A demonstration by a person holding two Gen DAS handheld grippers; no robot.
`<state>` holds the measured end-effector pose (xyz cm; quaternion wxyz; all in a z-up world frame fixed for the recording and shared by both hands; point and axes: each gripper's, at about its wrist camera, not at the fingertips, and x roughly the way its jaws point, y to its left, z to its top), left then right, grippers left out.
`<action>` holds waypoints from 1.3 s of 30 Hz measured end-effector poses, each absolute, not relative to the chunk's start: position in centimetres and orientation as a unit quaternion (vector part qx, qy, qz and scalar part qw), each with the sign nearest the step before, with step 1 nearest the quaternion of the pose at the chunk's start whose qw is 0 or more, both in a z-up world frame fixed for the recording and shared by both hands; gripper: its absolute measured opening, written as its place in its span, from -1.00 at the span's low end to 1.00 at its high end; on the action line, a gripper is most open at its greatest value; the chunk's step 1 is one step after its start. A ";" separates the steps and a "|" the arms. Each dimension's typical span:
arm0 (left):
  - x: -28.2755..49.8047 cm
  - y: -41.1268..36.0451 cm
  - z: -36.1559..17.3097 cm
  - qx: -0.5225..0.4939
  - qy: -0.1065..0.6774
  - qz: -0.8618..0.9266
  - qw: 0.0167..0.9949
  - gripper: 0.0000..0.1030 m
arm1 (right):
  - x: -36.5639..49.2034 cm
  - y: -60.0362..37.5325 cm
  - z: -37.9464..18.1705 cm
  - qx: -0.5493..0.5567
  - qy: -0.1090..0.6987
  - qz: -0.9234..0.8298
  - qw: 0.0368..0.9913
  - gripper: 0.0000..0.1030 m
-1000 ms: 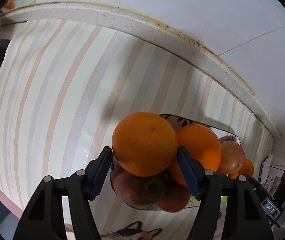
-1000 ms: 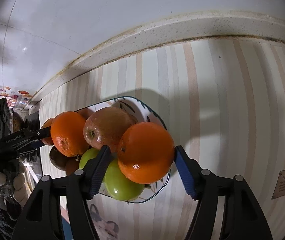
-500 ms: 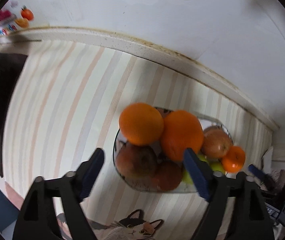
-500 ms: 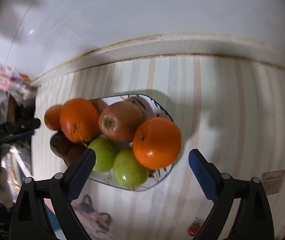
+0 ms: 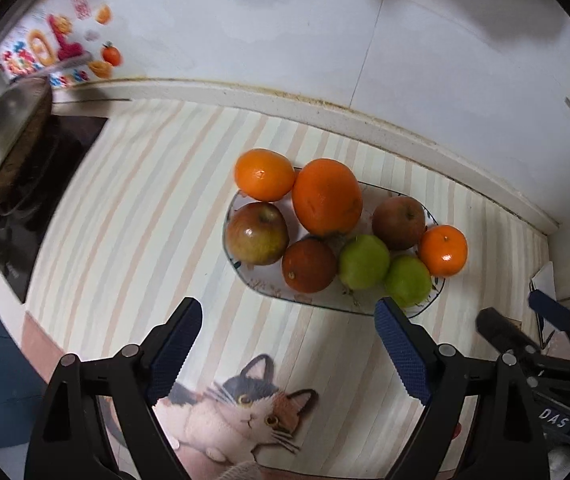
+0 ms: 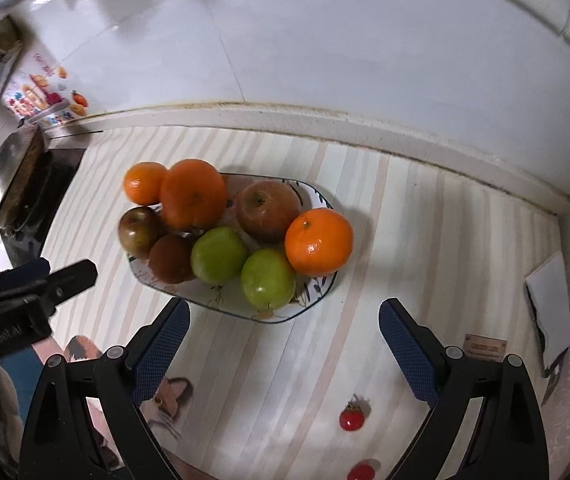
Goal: Organize fruits
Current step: 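Lift both tools back from the plate, then grasp a cherry tomato with the right tool while the left tool grasps the other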
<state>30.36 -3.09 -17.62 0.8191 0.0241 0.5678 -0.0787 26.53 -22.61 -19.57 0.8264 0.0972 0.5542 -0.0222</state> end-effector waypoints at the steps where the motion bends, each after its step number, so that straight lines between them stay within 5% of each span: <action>1: 29.6 -3.0 -17.0 0.025 0.559 -0.075 0.826 0.71 | 26.0 -22.5 -19.1 0.093 0.550 -0.022 0.830 0.90; 18: 18.4 -1.3 -7.1 0.018 0.456 -0.076 0.887 0.71 | 14.9 -20.6 -7.8 0.062 0.459 -0.028 0.886 0.90; 39: 11.4 0.6 -4.3 0.023 0.433 -0.109 0.894 0.71 | 5.7 -17.9 -3.0 0.088 0.418 -0.038 0.903 0.90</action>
